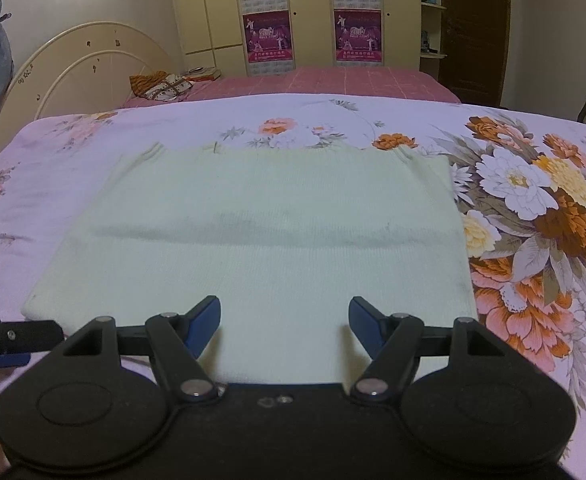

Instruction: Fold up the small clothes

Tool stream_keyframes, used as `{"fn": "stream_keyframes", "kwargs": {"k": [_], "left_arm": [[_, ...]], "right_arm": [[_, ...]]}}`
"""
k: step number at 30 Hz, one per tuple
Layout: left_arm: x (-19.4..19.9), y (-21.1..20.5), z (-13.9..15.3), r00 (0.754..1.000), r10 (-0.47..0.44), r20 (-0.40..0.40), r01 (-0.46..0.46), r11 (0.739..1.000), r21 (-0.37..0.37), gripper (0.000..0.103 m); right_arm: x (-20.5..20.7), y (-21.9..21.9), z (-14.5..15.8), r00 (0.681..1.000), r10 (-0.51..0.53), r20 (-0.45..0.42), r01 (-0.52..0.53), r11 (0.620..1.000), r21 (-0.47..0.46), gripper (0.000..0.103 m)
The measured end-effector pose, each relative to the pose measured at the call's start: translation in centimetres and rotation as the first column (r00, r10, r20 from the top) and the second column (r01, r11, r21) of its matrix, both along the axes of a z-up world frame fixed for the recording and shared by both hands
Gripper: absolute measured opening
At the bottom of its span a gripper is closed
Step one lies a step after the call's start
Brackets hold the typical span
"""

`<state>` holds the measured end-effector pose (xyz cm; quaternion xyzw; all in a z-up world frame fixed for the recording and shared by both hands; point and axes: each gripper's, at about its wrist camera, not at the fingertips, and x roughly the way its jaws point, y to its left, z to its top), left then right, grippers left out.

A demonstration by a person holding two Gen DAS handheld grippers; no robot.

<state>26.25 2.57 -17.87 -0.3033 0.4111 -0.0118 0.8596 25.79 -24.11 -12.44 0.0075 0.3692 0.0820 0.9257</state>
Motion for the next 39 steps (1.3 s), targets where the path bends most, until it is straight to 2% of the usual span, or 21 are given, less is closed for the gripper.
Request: {"fn": "stream_keyframes", "kwargs": {"k": [3, 7, 16, 18, 19, 20, 22, 24, 25, 26, 27, 29, 30, 31, 33, 36, 39], "left_arm": [[0.6, 0.4, -0.8, 0.998, 0.047, 0.037, -0.044, 0.995, -0.092, 0.086], [1.6, 1.0, -2.2, 0.985, 0.146, 0.089, -0.125, 0.97, -0.208, 0.086], [5.6, -0.5, -3.1, 0.963, 0.212, 0.166, -0.174, 0.96, -0.219, 0.085], [6.6, -0.4, -3.3, 0.959, 0.228, 0.167, -0.188, 0.956, -0.225, 0.069], [7.2, -0.3, -3.7, 0.96, 0.235, 0.15, -0.195, 0.95, -0.244, 0.055], [7.6, 0.1, -4.1, 0.958, 0.251, 0.137, -0.209, 0.942, -0.261, 0.049], [8.4, 0.0, -4.5, 0.953, 0.271, 0.135, -0.228, 0.936, -0.268, 0.047], [8.8, -0.1, -4.5, 0.952, 0.27, 0.144, -0.226, 0.938, -0.262, 0.046], [9.1, -0.3, -4.5, 0.952, 0.269, 0.146, -0.226, 0.94, -0.255, 0.039], [9.4, -0.5, -4.5, 0.953, 0.265, 0.145, -0.224, 0.942, -0.249, 0.028], [9.6, -0.5, -4.6, 0.955, 0.262, 0.14, -0.224, 0.944, -0.243, 0.025], [9.7, -0.5, -4.7, 0.956, 0.258, 0.138, -0.222, 0.947, -0.23, 0.023], [9.7, -0.5, -4.4, 0.957, 0.252, 0.143, -0.218, 0.951, -0.218, 0.023], [9.9, -0.8, -4.0, 0.958, 0.238, 0.158, -0.205, 0.958, -0.201, 0.023], [9.6, -0.9, -2.7, 0.957, 0.212, 0.2, -0.178, 0.968, -0.175, 0.023], [10.0, -2.4, 0.1, 0.947, 0.108, 0.301, -0.087, 0.993, -0.083, 0.023], [10.8, -4.9, 2.3, 0.929, -0.046, 0.367, 0.043, 0.999, 0.016, 0.023]], "right_arm": [[0.0, 0.0, 0.0, 1.0, 0.001, 0.0, -0.001, 1.0, -0.003, 0.07], [0.2, 0.0, -0.3, 1.0, 0.007, -0.004, -0.007, 1.0, -0.008, 0.07], [2.7, 0.5, -1.1, 1.0, 0.023, -0.001, -0.023, 1.0, 0.0, 0.07], [3.5, 0.8, -1.2, 0.999, 0.033, 0.003, -0.033, 0.999, -0.001, 0.07], [3.9, 0.9, -1.1, 0.999, 0.037, 0.011, -0.037, 0.999, -0.005, 0.069], [4.2, 0.9, -1.0, 0.999, 0.039, 0.024, -0.039, 0.999, -0.01, 0.069], [5.1, 1.2, -0.7, 0.998, 0.04, 0.048, -0.039, 0.999, -0.028, 0.069], [6.0, 1.3, -0.4, 0.997, 0.038, 0.062, -0.036, 0.998, -0.042, 0.068], [6.4, 1.4, -0.3, 0.997, 0.037, 0.068, -0.034, 0.998, -0.052, 0.067], [6.9, 1.5, -0.3, 0.996, 0.038, 0.075, -0.033, 0.998, -0.06, 0.066], [7.2, 1.6, -0.3, 0.996, 0.037, 0.081, -0.031, 0.997, -0.066, 0.066], [7.5, 2.1, -0.9, 0.996, 0.041, 0.081, -0.032, 0.993, -0.113, 0.066], [7.8, 2.6, -2.0, 0.998, 0.051, 0.043, -0.043, 0.985, -0.165, 0.067], [7.6, 3.2, -3.0, 0.996, 0.077, 0.042, -0.067, 0.974, -0.216, 0.068], [6.3, 3.9, -3.7, 0.988, 0.106, 0.108, -0.071, 0.955, -0.289, 0.068], [6.2, 3.9, -3.7, 0.988, 0.095, 0.119, -0.059, 0.959, -0.278, 0.069], [6.1, 3.7, -3.6, 0.988, 0.093, 0.125, -0.057, 0.963, -0.264, 0.069]]}}
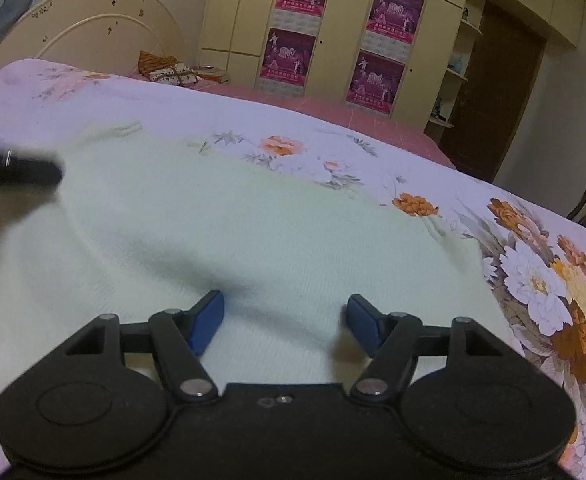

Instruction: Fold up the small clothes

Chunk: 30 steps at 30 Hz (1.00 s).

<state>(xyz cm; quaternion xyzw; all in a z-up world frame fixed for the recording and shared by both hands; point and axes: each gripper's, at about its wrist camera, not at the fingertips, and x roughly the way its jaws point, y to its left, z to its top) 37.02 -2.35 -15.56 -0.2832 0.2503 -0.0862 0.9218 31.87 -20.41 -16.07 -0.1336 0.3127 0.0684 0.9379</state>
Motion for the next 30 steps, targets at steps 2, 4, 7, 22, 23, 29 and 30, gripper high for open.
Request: {"fn": "stream_keyframes", "kwargs": {"k": [2, 4, 7, 22, 23, 29, 30], "left_arm": [[0.9, -2.2, 1.1, 0.994, -0.106, 0.02, 0.105, 0.993, 0.051, 0.023], [1.9, -5.2, 1.8, 0.972, -0.232, 0.029, 0.229, 0.97, 0.084, 0.023], [2.6, -9.4, 1.6, 0.926, -0.377, -0.009, 0.376, 0.919, 0.118, 0.023], [1.2, -1.4, 1.2, 0.988, -0.029, -0.155, 0.057, 0.982, 0.18, 0.024], [1.7, -0.1, 0.8, 0.986, 0.017, -0.165, 0.013, 0.984, 0.178, 0.024], [5.7, 2.8, -1.6, 0.967, 0.132, -0.22, -0.096, 0.981, 0.17, 0.024], [6.1, 2.9, -1.7, 0.966, 0.137, -0.22, -0.101, 0.98, 0.169, 0.024]], "right_arm": [[0.1, -0.6, 0.5, 1.0, 0.001, -0.015, 0.0, 0.999, 0.047, 0.069], [0.0, -2.1, 1.3, 1.0, -0.012, -0.021, 0.014, 0.993, 0.117, 0.063], [-1.1, -5.9, 2.2, 0.996, -0.081, -0.035, 0.086, 0.974, 0.209, 0.059], [-1.2, -12.6, 3.3, 0.982, -0.091, -0.163, 0.164, 0.84, 0.518, 0.065], [-0.1, -11.7, 3.3, 0.984, -0.069, -0.165, 0.147, 0.838, 0.526, 0.065], [5.5, -8.7, 2.4, 0.98, 0.01, -0.2, 0.103, 0.831, 0.546, 0.064], [6.4, -8.5, 2.2, 0.979, 0.015, -0.205, 0.103, 0.826, 0.553, 0.064]]}}
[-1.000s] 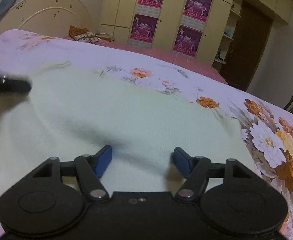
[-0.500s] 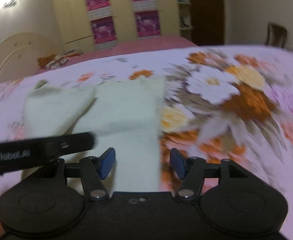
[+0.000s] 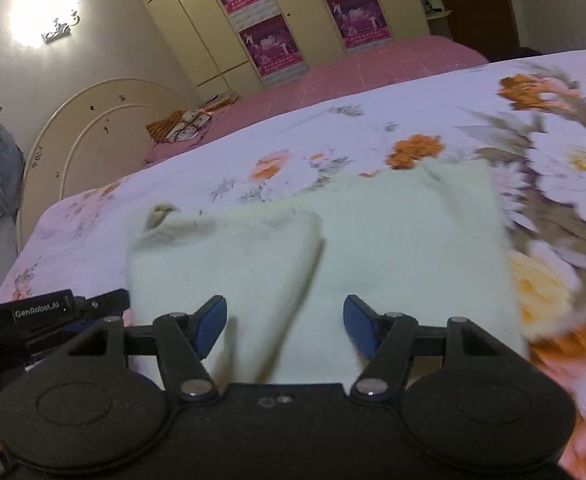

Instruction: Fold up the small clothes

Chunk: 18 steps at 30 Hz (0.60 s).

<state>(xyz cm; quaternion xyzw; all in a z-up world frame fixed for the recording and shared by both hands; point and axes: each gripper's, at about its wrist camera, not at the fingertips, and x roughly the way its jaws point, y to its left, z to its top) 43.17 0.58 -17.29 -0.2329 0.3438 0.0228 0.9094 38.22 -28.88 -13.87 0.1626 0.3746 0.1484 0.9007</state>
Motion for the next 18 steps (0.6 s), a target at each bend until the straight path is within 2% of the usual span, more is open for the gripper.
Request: {"fn": "stream_keyframes", "kwargs": {"k": [2, 4, 6, 7, 8, 9, 10, 12, 14, 15, 18], "left_arm": [[0.7, -0.1, -0.4, 1.0, 0.001, -0.003, -0.001, 1.0, 0.005, 0.024], [0.8, -0.2, -0.4, 1.0, -0.009, -0.012, 0.009, 1.0, 0.004, 0.024], [1.9, -1.0, -0.8, 1.0, -0.012, -0.009, 0.012, 1.0, 0.006, 0.024], [2.3, -1.3, -1.0, 1.0, -0.015, -0.008, 0.016, 1.0, 0.012, 0.024], [2.3, -1.4, -0.9, 1.0, -0.02, -0.006, 0.02, 1.0, 0.017, 0.024], [2.2, -1.3, -0.7, 1.0, -0.024, -0.004, 0.025, 0.999, 0.02, 0.024], [2.1, -1.2, -0.6, 1.0, -0.029, -0.001, 0.029, 0.999, 0.025, 0.024], [1.9, -1.3, -0.1, 0.999, -0.038, 0.007, 0.038, 0.999, 0.032, 0.035], [1.4, -1.7, 0.5, 0.999, -0.045, 0.03, 0.044, 0.998, 0.042, 0.072], [1.2, -2.1, 0.8, 0.998, -0.055, 0.043, 0.053, 0.998, 0.044, 0.075], [0.9, -4.2, 1.6, 0.989, -0.134, 0.063, 0.131, 0.99, 0.057, 0.075]], "right_arm": [[1.3, 0.3, -0.1, 1.0, 0.005, -0.001, -0.005, 1.0, 0.023, 0.061], [2.4, 0.8, -0.2, 1.0, 0.025, -0.001, -0.025, 0.999, 0.034, 0.053], [2.6, 1.6, -0.2, 0.999, 0.054, 0.002, -0.055, 0.998, 0.031, 0.037], [2.6, 2.0, -0.2, 0.998, 0.07, 0.005, -0.07, 0.997, 0.023, 0.033], [2.5, 2.1, -0.2, 0.997, 0.076, 0.008, -0.076, 0.997, 0.012, 0.024], [2.4, 2.1, -0.2, 0.996, 0.089, 0.011, -0.089, 0.996, 0.012, 0.01], [2.1, 2.0, 0.0, 0.996, 0.088, 0.019, -0.088, 0.996, 0.013, 0.009], [0.8, 1.6, 1.2, 0.994, 0.069, 0.08, -0.069, 0.998, -0.007, 0.008], [-1.2, 1.0, 2.7, 0.987, 0.046, 0.155, -0.044, 0.999, -0.019, 0.007], [-2.3, 0.6, 3.5, 0.981, 0.026, 0.193, -0.021, 0.999, -0.03, 0.007], [-6.0, -1.3, 5.4, 0.958, -0.059, 0.282, 0.073, 0.997, -0.038, 0.007]]}}
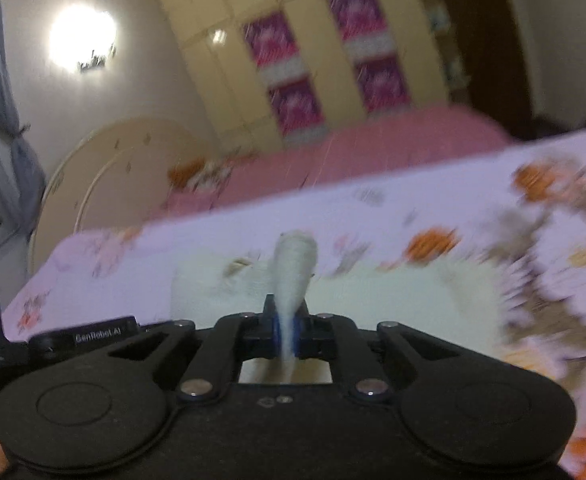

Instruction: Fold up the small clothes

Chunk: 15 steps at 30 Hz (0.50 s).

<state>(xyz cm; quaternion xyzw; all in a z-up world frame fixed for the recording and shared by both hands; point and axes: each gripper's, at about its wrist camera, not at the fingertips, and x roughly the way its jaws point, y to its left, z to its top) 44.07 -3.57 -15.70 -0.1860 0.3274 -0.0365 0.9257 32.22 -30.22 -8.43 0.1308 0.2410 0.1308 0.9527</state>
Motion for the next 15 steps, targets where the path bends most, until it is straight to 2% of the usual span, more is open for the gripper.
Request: {"fn": "stream_keyframes", "kwargs": {"k": [3, 8, 11, 13, 14, 15], "left_arm": [[-0.2, -2.8, 0.1, 0.996, -0.088, 0.0, 0.088, 0.996, 0.006, 0.075], [-1.1, -6.1, -0.1, 0.983, -0.181, -0.014, 0.181, 0.983, 0.03, 0.075], [-1.7, -6.6, -0.4, 0.979, -0.2, -0.037, 0.202, 0.978, 0.048, 0.075], [-1.9, -6.4, -0.3, 0.977, -0.21, -0.04, 0.212, 0.975, 0.063, 0.076], [-2.2, -6.3, -0.2, 0.976, -0.213, -0.041, 0.215, 0.974, 0.07, 0.077], [-2.3, -6.2, -0.2, 0.976, -0.213, -0.043, 0.216, 0.973, 0.077, 0.078]], "right_arm": [[-3.9, -2.4, 0.0, 0.996, -0.092, -0.01, 0.092, 0.996, 0.008, 0.007], [-8.9, -4.5, -4.2, 0.966, -0.201, -0.161, 0.2, 0.98, -0.023, 0.007], [-10.0, -4.4, -5.4, 0.958, -0.204, -0.201, 0.204, 0.979, -0.024, 0.007], [-9.7, -4.7, -5.5, 0.958, -0.163, -0.237, 0.169, 0.986, 0.005, 0.008], [-9.6, -5.1, -5.2, 0.959, -0.155, -0.24, 0.168, 0.985, 0.038, 0.015], [-9.6, -5.6, -4.8, 0.96, -0.153, -0.235, 0.173, 0.983, 0.068, 0.027]]}}
